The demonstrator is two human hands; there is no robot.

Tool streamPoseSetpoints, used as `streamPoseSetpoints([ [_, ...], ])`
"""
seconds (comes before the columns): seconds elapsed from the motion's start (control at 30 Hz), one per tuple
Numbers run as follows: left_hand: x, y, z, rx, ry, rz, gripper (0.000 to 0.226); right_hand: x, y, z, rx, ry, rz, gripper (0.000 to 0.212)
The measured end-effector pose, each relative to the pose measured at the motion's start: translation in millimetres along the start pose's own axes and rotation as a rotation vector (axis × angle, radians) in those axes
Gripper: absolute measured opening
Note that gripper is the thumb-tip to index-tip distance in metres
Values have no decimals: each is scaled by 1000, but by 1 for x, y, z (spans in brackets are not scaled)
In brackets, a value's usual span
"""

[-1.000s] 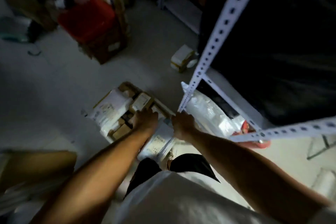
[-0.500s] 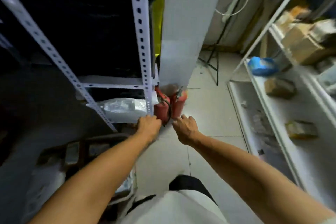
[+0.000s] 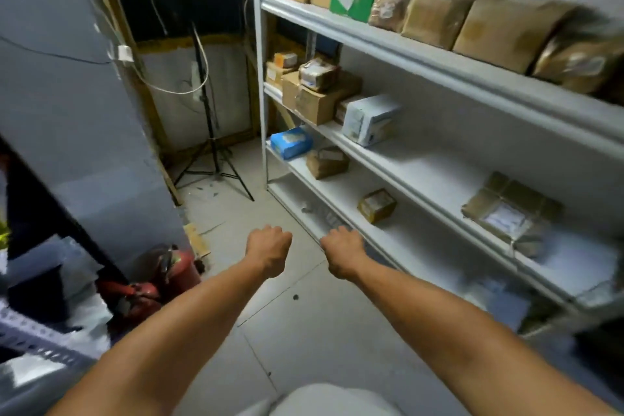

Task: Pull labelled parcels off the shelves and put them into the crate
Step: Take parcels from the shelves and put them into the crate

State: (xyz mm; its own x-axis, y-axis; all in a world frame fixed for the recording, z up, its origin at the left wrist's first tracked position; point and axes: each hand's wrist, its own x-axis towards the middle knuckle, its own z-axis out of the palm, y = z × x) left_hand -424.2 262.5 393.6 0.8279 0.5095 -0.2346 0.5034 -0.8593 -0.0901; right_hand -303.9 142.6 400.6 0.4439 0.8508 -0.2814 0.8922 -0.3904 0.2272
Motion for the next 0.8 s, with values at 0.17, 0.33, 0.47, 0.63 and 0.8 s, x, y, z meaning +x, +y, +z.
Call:
streamPoseSetpoints([
  [0.17, 47, 98, -34, 33, 88, 237, 37, -38, 83, 23, 106, -4, 249, 27],
  [0.33, 74, 177, -53, 22, 89, 428, 37, -77, 141, 50, 225, -79, 453, 34],
  [0.47, 101, 221, -59, 30, 66, 533, 42, -95, 179, 65, 317, -121, 586, 30],
  [0.63, 143, 272, -66, -59, -25, 595, 52, -101, 231, 89, 406, -116, 723, 42],
  [0.8, 206, 311, -71, -174, -87, 648, 50, -89, 286, 116, 552, -78, 853, 40],
])
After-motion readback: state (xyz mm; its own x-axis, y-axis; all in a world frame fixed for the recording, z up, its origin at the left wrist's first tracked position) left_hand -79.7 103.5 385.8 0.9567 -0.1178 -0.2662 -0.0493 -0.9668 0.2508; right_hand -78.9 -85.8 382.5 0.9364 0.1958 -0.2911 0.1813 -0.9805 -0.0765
